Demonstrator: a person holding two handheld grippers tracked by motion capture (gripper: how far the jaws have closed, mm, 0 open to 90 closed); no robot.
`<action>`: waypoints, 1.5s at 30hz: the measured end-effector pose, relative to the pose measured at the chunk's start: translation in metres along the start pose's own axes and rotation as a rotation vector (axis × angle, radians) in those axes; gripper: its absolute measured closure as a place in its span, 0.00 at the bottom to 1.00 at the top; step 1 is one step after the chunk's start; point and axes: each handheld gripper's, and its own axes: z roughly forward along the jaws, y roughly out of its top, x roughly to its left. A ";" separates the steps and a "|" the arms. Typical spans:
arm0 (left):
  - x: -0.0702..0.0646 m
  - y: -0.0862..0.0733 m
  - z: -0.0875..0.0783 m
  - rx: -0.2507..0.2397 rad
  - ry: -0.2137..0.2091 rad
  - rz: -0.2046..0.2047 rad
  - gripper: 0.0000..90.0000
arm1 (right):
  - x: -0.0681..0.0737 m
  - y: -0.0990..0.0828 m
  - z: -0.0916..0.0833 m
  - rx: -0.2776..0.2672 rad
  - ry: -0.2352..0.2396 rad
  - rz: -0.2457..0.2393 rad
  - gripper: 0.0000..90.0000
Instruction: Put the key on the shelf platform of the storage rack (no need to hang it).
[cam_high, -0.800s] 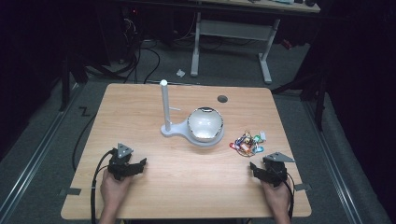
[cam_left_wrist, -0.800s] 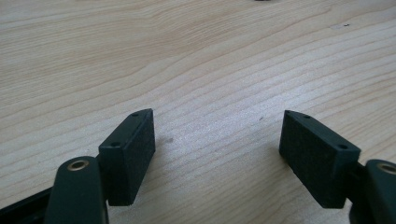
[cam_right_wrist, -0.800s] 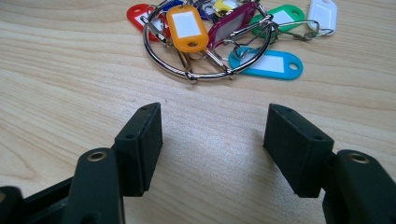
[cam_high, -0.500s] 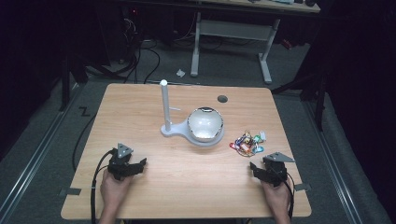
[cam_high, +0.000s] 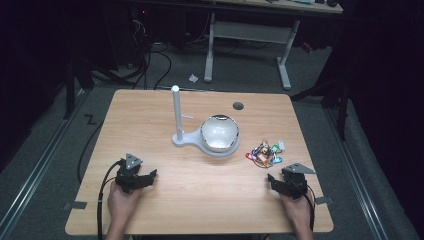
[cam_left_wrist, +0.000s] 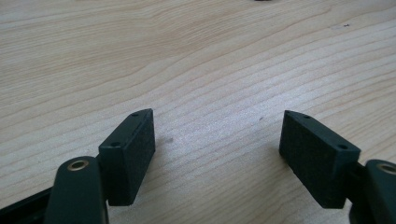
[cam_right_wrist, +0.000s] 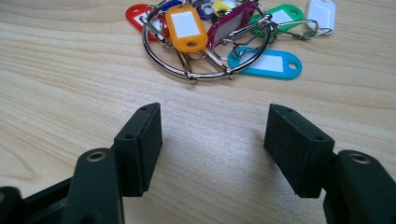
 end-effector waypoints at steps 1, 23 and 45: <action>0.000 0.000 0.000 0.000 0.001 0.000 0.30 | 0.000 0.000 0.000 0.000 0.000 -0.001 0.41; 0.000 0.000 0.000 0.000 0.000 0.000 0.30 | 0.002 0.006 -0.006 -0.004 0.055 0.024 0.48; 0.000 0.000 0.000 0.000 0.001 0.000 0.30 | -0.003 0.036 0.001 -0.016 0.063 0.059 0.44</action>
